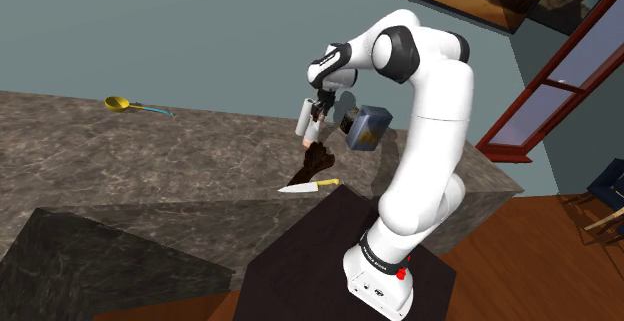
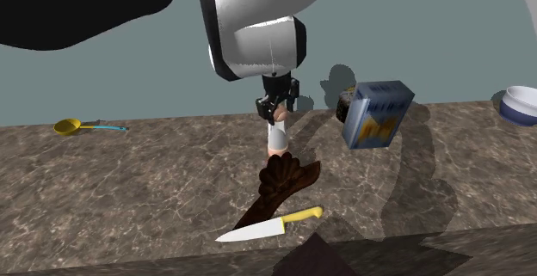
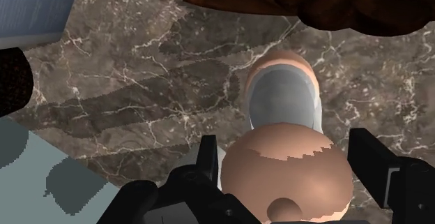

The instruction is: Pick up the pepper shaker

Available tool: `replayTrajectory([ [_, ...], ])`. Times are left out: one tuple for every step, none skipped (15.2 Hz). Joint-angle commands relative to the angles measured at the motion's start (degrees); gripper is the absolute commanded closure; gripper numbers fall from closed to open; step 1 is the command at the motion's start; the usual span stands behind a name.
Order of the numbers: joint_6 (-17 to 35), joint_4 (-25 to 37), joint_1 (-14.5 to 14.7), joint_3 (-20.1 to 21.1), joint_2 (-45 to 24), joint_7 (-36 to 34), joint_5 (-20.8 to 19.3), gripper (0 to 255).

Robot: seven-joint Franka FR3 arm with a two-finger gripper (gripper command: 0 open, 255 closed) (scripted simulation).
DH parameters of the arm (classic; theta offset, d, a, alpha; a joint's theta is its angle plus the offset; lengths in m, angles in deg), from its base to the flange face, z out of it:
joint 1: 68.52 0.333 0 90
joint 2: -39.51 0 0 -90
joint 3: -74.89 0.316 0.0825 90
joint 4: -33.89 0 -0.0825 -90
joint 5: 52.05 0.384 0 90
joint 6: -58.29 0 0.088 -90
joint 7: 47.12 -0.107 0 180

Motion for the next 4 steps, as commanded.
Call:
replayTrajectory([
  [-1.34,0.17,0.22,-0.24,1.2,-0.11,-0.38,255],
  [-1.96,0.33,0.29,-0.33,1.67,-0.14,-0.54,255],
  [-2.05,0.35,0.31,-0.35,1.75,-0.15,-0.56,255],
  [-2.06,0.36,0.3,-0.35,1.75,-0.15,-0.56,255],
])
